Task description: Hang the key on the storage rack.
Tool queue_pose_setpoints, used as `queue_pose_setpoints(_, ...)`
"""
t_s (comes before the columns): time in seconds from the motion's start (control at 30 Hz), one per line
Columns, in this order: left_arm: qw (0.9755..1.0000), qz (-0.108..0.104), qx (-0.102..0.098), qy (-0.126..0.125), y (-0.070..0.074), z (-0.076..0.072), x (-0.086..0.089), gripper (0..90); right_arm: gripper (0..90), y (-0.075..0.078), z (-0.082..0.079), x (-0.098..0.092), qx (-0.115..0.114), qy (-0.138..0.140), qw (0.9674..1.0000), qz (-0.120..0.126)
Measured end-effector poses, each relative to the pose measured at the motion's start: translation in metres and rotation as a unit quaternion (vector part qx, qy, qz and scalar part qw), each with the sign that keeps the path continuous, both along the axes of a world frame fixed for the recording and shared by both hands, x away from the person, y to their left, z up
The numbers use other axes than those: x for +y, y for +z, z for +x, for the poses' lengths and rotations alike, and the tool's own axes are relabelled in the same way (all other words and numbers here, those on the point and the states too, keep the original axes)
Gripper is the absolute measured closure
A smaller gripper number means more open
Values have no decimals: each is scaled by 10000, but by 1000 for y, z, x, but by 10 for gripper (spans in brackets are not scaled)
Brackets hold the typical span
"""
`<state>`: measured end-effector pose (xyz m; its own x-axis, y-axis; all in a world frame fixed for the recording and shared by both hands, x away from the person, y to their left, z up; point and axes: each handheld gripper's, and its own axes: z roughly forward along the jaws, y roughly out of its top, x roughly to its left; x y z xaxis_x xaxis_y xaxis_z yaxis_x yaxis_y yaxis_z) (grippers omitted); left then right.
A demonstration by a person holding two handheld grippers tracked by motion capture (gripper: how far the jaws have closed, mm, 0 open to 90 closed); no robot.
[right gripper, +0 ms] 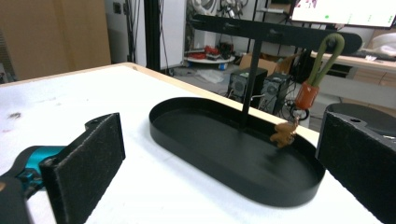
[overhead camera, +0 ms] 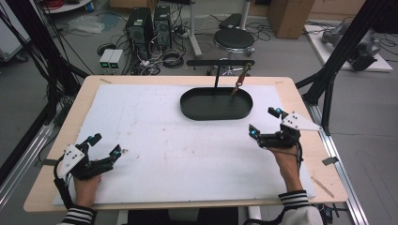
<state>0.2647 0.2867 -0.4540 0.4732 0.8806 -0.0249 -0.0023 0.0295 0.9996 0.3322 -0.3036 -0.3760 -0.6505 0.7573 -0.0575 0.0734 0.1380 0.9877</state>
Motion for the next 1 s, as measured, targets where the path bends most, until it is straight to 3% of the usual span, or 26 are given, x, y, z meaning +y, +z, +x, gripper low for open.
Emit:
queue_pose_setpoints(0.23, 10000, 27, 5, 4, 0, 0, 0, 140, 3, -32, -22, -17, -150, -102, 9993, 315)
queue_pose_setpoints(0.43, 10000, 27, -10, 5, 0, 0, 0, 140, 3, -54, -31, -29, -228, -206, 9976, 624)
queue_pose_setpoints(0.53, 10000, 35, -7, 6, 0, 0, 0, 140, 3, -64, -36, -32, -373, -220, 9959, 796)
queue_pose_setpoints(0.7, 10000, 51, 2, 11, 0, 0, 0, 140, 3, -75, -35, -33, -183, -232, 9960, 848)
queue_pose_setpoints(0.87, 10000, 50, 8, 20, 0, 0, -1, 140, 4, -76, -36, -29, -290, -200, 9977, 577)
queue_pose_setpoints(1.0, 10000, 54, 1, 19, 0, 0, -1, 140, 4, -76, -36, -29, -306, -231, 9977, 558)
